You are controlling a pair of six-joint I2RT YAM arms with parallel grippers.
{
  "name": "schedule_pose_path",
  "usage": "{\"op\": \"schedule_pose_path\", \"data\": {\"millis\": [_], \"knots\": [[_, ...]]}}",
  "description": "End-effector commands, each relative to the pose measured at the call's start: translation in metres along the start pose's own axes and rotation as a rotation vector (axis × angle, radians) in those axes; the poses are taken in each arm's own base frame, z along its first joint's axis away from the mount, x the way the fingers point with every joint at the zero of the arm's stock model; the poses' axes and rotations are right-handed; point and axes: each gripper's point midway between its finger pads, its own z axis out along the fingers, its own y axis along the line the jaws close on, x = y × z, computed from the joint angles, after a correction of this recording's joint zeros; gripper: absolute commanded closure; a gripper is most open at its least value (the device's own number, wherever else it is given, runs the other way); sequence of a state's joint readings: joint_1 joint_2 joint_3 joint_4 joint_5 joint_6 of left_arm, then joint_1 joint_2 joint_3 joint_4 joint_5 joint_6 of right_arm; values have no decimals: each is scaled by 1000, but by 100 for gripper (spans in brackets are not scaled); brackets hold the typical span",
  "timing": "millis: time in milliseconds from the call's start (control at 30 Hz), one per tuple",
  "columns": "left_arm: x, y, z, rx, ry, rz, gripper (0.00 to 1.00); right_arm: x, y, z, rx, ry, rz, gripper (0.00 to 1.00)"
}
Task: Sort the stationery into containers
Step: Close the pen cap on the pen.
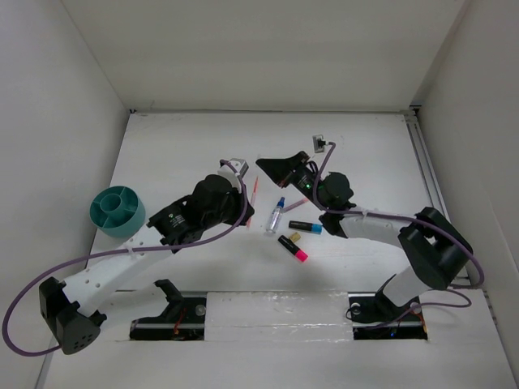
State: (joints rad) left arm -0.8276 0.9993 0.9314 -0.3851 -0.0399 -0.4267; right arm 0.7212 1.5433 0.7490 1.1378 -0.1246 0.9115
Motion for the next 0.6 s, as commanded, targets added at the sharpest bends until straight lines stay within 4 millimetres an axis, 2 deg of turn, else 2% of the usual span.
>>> {"op": "schedule_pose_path", "data": {"millis": [0,567], "knots": [[-8,-1,-3,6,-39,9,100,0,9,-1,-60,-20,-24,100],[-9,1,-3,-2,-43,9,100,6,-1,-6,-40,-16,-31,100]]}}
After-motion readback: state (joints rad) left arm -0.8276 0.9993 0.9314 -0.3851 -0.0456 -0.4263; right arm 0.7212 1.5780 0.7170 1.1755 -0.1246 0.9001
